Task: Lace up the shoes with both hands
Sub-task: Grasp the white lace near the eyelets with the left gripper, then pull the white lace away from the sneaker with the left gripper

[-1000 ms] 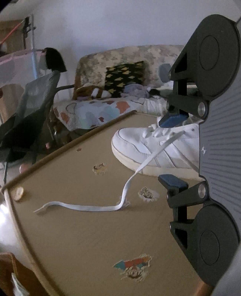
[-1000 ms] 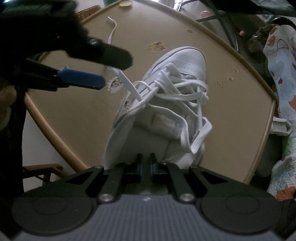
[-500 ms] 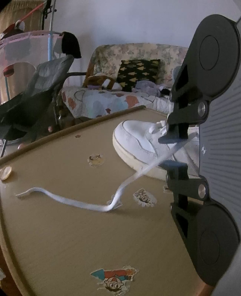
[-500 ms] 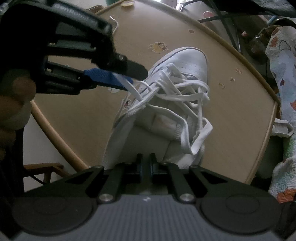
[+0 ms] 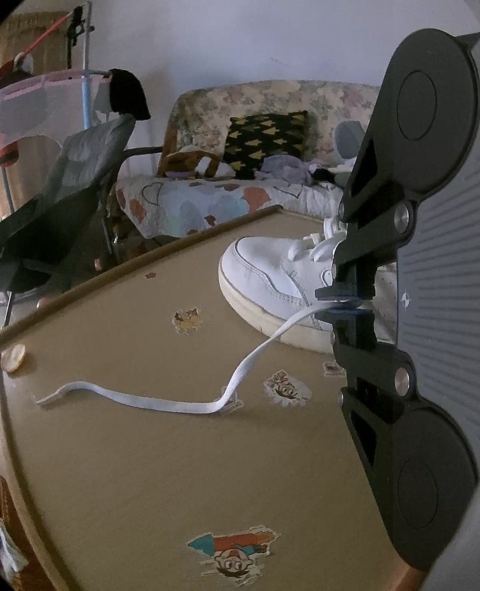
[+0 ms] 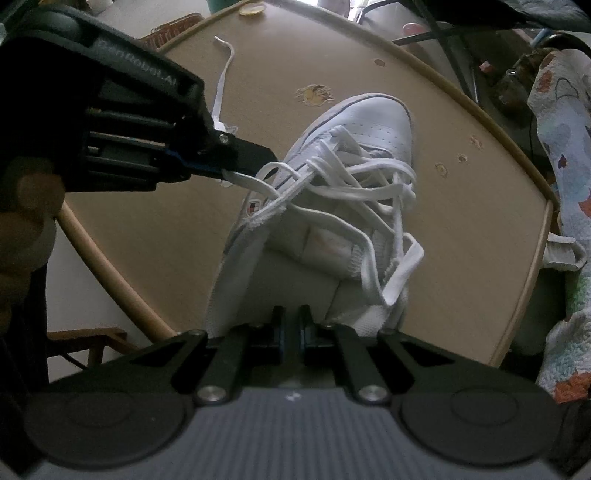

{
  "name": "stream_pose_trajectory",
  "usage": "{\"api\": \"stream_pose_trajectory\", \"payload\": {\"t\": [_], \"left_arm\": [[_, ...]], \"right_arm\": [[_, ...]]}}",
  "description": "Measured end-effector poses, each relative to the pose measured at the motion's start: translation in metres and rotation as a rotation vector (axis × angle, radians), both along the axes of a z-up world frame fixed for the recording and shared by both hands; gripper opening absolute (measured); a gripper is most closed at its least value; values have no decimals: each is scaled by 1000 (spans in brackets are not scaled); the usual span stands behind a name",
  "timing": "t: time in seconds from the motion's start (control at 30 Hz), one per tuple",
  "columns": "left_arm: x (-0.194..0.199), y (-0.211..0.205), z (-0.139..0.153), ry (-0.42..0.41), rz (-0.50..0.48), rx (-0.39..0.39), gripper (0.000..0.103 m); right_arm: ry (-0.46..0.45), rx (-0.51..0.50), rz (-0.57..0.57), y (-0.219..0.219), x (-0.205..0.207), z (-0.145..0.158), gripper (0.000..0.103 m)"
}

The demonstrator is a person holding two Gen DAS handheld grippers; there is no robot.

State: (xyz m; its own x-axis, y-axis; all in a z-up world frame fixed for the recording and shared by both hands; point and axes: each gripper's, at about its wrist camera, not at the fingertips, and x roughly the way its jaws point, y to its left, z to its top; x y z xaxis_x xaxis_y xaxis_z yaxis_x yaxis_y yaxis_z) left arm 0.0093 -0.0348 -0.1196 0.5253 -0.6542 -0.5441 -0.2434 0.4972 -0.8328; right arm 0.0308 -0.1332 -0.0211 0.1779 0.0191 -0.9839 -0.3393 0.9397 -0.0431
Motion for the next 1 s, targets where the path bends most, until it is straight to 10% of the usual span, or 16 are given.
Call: {"api": "stream_pose_trajectory", "payload": {"t": [1.0], "left_arm": [[11,23,-3,-59,-101,168,1]], "right_arm": [[-7,1,-10,-13,8,-9,7]]}}
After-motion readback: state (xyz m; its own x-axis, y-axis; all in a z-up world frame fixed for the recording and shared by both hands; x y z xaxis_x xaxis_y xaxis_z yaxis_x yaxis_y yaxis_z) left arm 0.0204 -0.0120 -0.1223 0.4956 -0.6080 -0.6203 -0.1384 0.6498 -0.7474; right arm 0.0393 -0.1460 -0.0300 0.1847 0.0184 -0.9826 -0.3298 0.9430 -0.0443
